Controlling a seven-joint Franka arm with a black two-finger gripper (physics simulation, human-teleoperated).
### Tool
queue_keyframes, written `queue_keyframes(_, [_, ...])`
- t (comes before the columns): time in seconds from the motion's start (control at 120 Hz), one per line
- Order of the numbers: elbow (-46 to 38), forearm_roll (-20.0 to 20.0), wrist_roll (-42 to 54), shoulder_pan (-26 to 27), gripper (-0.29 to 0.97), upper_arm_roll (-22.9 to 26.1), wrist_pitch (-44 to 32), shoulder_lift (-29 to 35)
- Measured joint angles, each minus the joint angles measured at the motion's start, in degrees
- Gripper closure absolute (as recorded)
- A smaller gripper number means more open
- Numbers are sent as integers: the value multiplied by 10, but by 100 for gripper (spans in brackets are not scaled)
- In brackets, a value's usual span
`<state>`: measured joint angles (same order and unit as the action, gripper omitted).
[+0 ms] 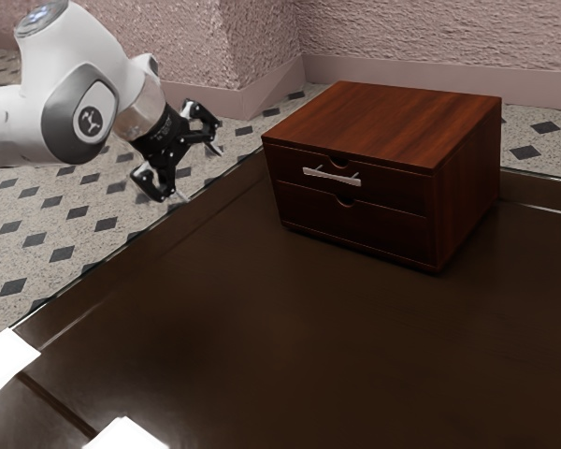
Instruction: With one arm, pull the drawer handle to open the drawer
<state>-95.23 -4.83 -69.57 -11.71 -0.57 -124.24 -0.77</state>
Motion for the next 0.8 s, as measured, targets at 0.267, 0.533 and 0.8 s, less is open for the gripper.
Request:
queue_keyframes(0.267, [25, -10, -56, 53, 3, 5, -66, -55])
queue_keyframes(0.533, [70, -11, -91, 50, 3, 6, -94, -106])
queue_keyframes(0.8, [94, -11, -115, 54, 3, 19, -114, -144])
